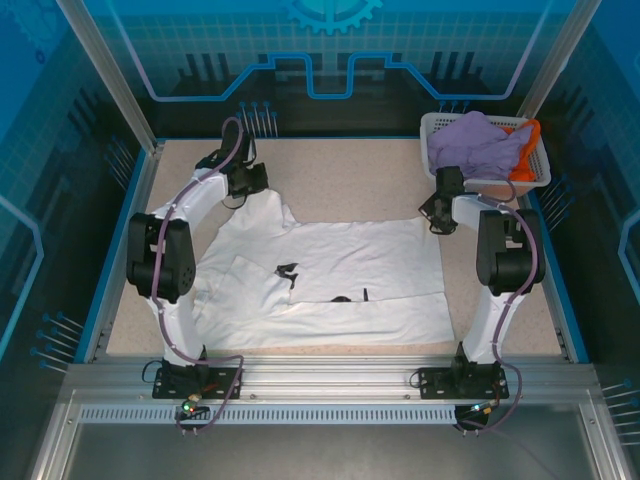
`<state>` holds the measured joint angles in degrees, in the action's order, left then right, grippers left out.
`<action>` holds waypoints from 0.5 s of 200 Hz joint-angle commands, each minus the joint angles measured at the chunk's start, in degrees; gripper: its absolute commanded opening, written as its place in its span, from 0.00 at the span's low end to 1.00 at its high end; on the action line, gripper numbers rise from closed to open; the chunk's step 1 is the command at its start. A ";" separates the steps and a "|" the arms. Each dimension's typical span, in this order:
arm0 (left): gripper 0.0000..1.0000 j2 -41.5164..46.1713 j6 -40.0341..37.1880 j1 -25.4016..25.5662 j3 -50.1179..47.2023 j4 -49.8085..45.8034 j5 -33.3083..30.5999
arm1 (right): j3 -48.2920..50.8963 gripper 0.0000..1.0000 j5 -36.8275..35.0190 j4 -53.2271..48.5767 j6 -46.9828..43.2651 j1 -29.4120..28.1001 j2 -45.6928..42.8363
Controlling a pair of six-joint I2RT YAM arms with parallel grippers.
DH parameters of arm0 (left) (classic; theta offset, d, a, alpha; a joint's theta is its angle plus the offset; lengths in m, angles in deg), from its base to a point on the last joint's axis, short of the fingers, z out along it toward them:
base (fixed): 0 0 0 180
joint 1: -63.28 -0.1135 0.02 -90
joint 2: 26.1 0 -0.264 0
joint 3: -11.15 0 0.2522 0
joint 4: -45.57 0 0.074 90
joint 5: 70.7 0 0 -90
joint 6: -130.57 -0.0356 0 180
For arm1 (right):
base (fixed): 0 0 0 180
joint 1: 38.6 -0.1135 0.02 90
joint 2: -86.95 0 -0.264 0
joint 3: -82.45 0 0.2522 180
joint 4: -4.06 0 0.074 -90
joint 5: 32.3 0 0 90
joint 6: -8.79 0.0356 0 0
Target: Fold and stack the t-shirts
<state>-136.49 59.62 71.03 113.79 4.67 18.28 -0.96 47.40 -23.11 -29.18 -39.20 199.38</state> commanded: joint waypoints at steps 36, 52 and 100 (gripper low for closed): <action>0.00 4.01 -3.68 -0.89 -1.60 1.35 3.43 | 6.60 0.00 6.13 8.15 -8.59 0.19 -6.53; 0.00 4.52 -4.43 -2.21 -2.53 2.70 7.35 | 8.99 0.00 10.78 10.90 -10.38 1.12 -8.75; 0.00 12.04 -5.77 -4.06 -8.64 0.49 12.32 | 12.46 0.00 15.54 8.41 -18.03 1.56 -17.48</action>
<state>-131.31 56.17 67.31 108.87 6.62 26.48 10.03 58.89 -14.71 -41.75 -38.26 187.31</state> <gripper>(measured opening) 0.056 0.047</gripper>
